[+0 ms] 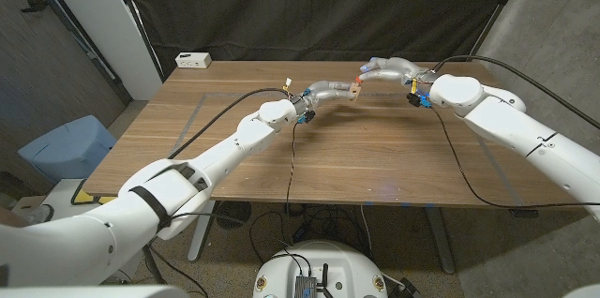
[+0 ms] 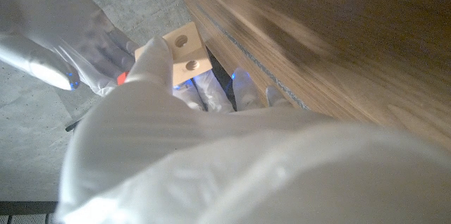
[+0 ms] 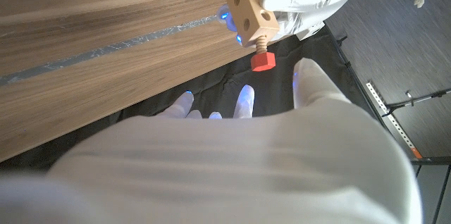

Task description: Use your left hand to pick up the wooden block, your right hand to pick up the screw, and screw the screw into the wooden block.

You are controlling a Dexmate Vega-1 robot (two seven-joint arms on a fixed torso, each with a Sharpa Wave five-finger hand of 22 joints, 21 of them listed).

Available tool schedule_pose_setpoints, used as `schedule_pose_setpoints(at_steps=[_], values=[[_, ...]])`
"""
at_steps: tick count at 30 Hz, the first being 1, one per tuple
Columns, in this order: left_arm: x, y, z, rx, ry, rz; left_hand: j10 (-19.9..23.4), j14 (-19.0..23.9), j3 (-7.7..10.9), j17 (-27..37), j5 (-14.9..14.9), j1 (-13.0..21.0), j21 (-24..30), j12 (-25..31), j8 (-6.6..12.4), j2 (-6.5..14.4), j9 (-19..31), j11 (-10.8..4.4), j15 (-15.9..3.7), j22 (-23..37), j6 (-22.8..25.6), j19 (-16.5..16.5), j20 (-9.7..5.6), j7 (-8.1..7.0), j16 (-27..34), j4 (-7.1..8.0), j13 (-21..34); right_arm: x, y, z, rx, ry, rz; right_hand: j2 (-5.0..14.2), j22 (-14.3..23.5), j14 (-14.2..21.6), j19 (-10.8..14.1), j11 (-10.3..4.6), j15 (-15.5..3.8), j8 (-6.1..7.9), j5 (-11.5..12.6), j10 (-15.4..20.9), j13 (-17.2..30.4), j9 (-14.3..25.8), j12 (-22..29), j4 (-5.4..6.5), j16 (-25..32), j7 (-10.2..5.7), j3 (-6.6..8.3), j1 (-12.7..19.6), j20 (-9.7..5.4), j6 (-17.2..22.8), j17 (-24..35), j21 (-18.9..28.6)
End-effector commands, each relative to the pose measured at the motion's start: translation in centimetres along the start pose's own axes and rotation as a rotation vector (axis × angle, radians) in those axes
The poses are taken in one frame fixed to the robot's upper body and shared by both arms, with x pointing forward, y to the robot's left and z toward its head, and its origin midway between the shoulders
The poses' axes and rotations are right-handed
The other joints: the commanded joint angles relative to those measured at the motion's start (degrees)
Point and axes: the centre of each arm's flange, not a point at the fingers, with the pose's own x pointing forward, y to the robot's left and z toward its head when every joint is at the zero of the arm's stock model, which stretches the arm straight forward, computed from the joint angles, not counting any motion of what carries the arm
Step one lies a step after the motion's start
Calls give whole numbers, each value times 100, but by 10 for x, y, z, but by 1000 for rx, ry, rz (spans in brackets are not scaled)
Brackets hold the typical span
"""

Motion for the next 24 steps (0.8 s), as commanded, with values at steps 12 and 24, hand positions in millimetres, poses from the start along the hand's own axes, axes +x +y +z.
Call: schedule_pose_setpoints(at_steps=[12, 24], values=[[4, 3, 1, 8, 1, -12, -22, 9, 5, 33, -15, -1, 2, -14, 28, 38, 10, -4, -352, 15, 27, -26, 18, -36, -12, 18, 16, 14, -19, 14, -107, 56, 122, 23, 12, -72, -84, -61, -5, -52, 14, -91, 7, -18, 37, -38, -3, -89, 96, 181, 30, 72, -14, 15], [8, 2, -1, 7, -6, -22, -43, -5, 7, 33, -15, 9, 0, -22, 23, 41, 10, -3, -357, 15, 12, -36, 11, -44, -17, 13, 12, 21, -24, 21, -152, 73, 139, 85, 11, -72, -83, -65, -14, -27, -25, -85, 5, -44, 54, -62, 18, -121, 179, 346, 26, 252, -28, 34]])
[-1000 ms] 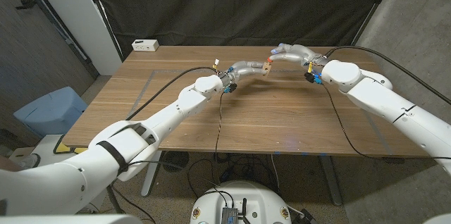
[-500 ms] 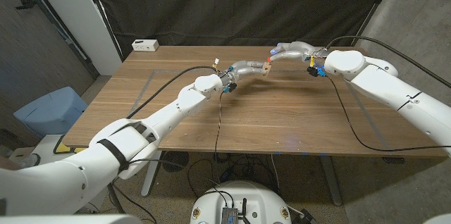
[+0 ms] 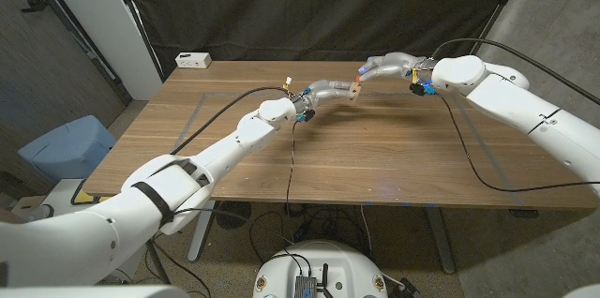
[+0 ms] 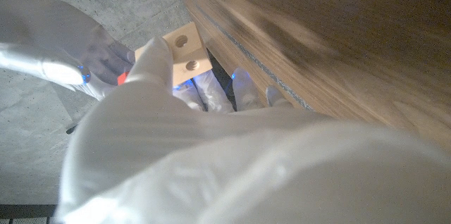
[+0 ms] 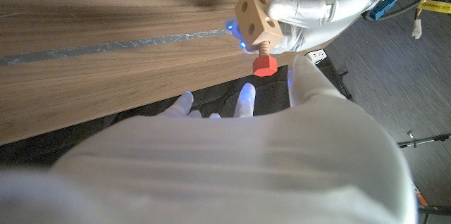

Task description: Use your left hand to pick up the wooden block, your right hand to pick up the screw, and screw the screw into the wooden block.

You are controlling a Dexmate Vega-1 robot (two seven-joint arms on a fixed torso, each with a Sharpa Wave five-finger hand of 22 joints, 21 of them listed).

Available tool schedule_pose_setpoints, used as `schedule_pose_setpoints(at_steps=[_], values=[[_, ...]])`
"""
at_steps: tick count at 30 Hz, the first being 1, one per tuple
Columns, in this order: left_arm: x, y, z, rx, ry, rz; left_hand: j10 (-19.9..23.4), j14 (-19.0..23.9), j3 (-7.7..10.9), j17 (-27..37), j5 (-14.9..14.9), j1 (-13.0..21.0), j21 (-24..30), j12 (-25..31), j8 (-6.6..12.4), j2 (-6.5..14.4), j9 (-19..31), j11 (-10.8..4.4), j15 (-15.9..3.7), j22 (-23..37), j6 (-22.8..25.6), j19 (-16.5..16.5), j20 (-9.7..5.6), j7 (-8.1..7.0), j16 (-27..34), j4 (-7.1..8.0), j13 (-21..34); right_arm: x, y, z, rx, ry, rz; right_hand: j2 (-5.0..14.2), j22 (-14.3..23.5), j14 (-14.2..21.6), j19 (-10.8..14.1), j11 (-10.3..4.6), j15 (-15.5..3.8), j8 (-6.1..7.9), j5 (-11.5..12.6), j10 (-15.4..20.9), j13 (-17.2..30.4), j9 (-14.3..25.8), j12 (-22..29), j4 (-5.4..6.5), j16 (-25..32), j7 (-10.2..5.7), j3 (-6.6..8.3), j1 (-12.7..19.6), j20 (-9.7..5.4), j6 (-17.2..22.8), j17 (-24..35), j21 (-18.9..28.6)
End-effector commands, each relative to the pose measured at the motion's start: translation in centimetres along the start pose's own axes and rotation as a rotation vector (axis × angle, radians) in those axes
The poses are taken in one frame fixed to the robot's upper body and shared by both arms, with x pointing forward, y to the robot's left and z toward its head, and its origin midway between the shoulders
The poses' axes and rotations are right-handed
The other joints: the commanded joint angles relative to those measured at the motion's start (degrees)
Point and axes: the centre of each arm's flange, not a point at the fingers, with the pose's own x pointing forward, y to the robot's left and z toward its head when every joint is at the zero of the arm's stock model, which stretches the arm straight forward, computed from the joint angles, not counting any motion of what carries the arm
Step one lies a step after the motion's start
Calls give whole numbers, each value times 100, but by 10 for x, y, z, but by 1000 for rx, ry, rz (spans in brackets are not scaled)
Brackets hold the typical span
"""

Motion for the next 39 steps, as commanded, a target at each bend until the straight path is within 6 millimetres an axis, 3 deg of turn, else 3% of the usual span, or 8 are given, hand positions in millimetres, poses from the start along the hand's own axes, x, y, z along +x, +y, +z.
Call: schedule_pose_setpoints(at_steps=[1, 18, 39], values=[[4, -1, -1, 0, -5, -11, -20, -5, 15, 33, -15, 1, 0, -22, 23, 49, 13, 16, -357, 15, 32, -37, 13, -43, -17, 20, 11, 6, -8, 8, -47, 17, 22, 8, 10, -39, -27, -7, 14, 23, -29, -23, 4, 8, 35, -1, 21, 4, 76, 127, 12, 137, -3, 37], [5, -2, -2, -3, -1, -15, -23, -20, 14, 33, -17, 1, 1, -21, 13, 48, 13, 15, -360, 15, 4, -40, 15, -43, -22, 19, 11, 9, -10, 9, -73, 30, 32, 25, 8, -14, 14, -30, -1, 100, -105, 18, 1, -5, 51, -31, 45, -34, 167, 367, -14, 418, -21, 60], [5, -2, -2, -2, 2, -14, -54, -25, 7, 35, -22, -17, 2, -28, 19, 42, 13, 16, -356, 16, 4, -49, 26, -38, -22, 26, 8, 12, -7, 11, -85, 34, 49, -30, 10, -49, -40, -37, 23, 117, -191, 39, 1, -4, 55, -1, 41, -35, 174, 453, 6, 509, -29, 46]])
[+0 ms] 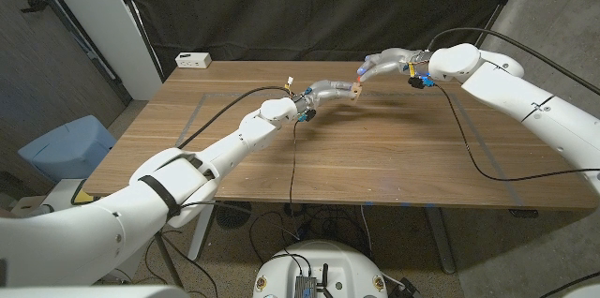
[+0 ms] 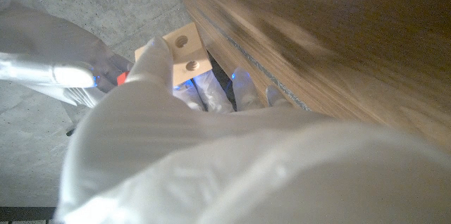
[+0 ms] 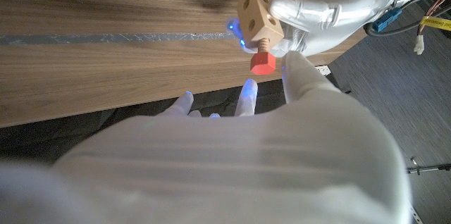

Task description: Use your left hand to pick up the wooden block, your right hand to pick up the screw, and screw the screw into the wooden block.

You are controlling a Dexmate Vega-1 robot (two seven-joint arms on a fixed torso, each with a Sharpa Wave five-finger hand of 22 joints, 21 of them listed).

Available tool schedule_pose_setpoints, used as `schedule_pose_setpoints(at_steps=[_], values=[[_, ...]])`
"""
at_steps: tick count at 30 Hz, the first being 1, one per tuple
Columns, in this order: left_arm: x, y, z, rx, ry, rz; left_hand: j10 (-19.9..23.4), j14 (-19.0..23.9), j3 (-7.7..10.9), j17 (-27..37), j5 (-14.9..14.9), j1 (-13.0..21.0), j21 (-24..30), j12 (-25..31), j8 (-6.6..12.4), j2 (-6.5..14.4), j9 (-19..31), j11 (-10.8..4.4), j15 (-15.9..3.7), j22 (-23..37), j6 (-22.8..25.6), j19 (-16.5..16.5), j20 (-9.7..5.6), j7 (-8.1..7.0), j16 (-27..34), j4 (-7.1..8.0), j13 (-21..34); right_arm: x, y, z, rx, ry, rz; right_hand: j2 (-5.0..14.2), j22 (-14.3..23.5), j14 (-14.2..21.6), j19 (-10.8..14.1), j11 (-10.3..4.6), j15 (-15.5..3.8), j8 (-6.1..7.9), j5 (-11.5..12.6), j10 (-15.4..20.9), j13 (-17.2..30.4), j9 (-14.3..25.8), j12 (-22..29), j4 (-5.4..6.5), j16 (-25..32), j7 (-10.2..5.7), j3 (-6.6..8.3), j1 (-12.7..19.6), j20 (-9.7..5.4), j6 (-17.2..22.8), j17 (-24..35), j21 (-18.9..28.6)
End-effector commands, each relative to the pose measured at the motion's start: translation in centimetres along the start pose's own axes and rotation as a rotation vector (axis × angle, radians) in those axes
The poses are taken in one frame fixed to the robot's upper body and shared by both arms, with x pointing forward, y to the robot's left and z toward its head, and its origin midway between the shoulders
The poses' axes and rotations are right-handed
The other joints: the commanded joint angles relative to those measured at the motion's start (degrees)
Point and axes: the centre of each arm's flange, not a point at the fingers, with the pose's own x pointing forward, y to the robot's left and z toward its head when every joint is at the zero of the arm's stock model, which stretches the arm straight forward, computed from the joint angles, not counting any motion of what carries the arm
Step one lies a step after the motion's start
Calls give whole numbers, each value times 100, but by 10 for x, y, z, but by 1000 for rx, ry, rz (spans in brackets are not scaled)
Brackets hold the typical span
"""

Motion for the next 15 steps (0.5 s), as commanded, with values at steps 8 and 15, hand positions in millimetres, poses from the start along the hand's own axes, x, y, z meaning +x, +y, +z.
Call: schedule_pose_setpoints(at_steps=[8, 15], values=[[-1, -1, -1, 1, 4, 3, -27, -4, 2, 7, -21, -14, 5, 4, 59, 50, 11, -4, -383, 15, 17, -24, 1, -17, -20, 19, 8, 3, 2, 2, -7, 3, 3, -17, 6, -45, -17, -16, 24, 70, -61, 40, 1, 26, 39, 35, 47, 3, 10, 100, 28, 141, -4, 23], [0, -1, 0, 2, 3, 2, -11, 0, 3, 6, -21, -9, 6, 12, 63, 52, 11, -4, -390, 15, 24, -24, -3, -18, -18, 16, 8, 3, 2, 2, -8, 6, -1, -20, 7, -41, -8, -16, 25, 84, -77, 53, 1, 29, 41, 39, 51, 9, 12, 115, 23, 174, -5, 27]])
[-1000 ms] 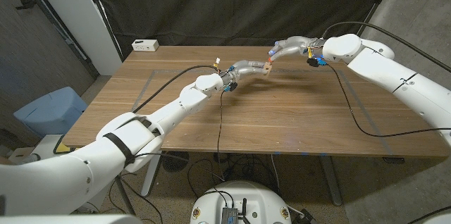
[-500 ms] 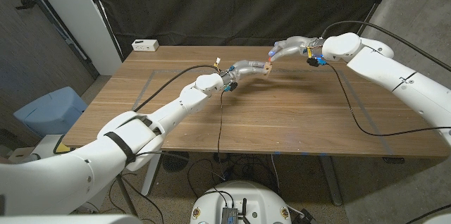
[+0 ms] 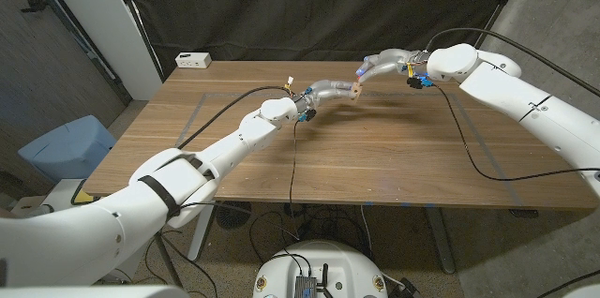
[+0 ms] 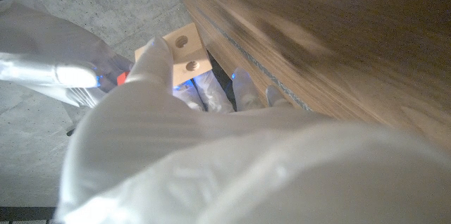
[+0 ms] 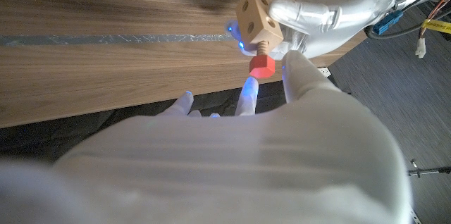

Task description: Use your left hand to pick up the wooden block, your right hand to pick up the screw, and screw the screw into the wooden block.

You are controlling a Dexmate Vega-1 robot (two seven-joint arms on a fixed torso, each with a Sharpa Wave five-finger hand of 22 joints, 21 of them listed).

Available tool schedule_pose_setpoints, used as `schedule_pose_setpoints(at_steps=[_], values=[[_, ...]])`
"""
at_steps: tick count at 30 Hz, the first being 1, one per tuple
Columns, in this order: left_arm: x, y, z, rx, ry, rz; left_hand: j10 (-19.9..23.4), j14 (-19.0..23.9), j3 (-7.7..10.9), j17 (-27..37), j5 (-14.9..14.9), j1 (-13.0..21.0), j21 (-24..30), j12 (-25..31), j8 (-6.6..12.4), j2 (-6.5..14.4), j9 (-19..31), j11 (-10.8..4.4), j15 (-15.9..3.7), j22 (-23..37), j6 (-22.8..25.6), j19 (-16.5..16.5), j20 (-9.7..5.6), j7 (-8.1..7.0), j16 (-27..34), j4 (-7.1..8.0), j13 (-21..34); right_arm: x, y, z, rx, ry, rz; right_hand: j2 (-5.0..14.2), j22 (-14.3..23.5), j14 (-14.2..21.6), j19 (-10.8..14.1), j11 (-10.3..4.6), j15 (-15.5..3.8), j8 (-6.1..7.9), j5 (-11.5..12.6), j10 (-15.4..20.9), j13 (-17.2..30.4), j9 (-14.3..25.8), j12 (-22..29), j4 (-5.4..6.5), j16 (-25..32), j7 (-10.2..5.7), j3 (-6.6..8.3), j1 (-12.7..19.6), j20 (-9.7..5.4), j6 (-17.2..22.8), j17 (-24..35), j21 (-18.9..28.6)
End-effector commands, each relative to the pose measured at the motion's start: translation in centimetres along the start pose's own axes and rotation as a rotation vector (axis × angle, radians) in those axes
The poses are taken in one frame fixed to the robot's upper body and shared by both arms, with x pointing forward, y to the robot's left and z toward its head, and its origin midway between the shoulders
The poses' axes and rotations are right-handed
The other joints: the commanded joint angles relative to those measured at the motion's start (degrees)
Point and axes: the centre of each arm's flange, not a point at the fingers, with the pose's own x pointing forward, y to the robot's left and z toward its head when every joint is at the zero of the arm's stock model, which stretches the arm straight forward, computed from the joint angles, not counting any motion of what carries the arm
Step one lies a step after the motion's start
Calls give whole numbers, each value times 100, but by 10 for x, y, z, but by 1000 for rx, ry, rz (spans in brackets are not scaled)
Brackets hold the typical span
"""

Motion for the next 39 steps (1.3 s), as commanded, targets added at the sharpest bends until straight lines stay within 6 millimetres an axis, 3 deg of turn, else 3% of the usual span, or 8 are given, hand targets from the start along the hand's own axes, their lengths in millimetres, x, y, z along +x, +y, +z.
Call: schedule_pose_setpoints(at_steps=[1, 24, 39], values=[[0, -1, 0, 0, 2, 0, -9, 1, 4, 6, -21, -7, 7, 13, 63, 50, 15, -5, -387, 15, 36, -23, -5, -10, -18, 15, 8, 0, 0, 0, -4, 4, -7, 2, 7, -41, -9, 16, 24, 42, -36, 26, 1, 14, 35, 40, 18, 7, 12, 96, 23, 52, -6, 28], [2, -1, 0, -2, -1, -2, 4, -2, 6, 6, -22, -2, 10, 20, 63, 54, 15, -4, -378, 15, 33, -19, -3, -12, -17, 13, 8, 1, -1, 0, -10, 16, -5, -14, 7, 10, 28, -7, 26, 140, -100, 126, 1, 32, 54, 36, 40, 32, 29, 192, 25, 272, -12, 42], [4, 1, -2, -3, 3, -4, -2, -4, 6, 7, -21, -3, 10, 18, 70, 57, 15, -4, -382, 15, 47, -20, 2, -9, -16, 14, 7, 6, -1, -1, -9, 22, -14, 1, 7, 67, 72, -46, 16, 284, -149, 247, 1, 87, 74, 55, 64, -15, 37, 253, 24, 517, -10, 55]])
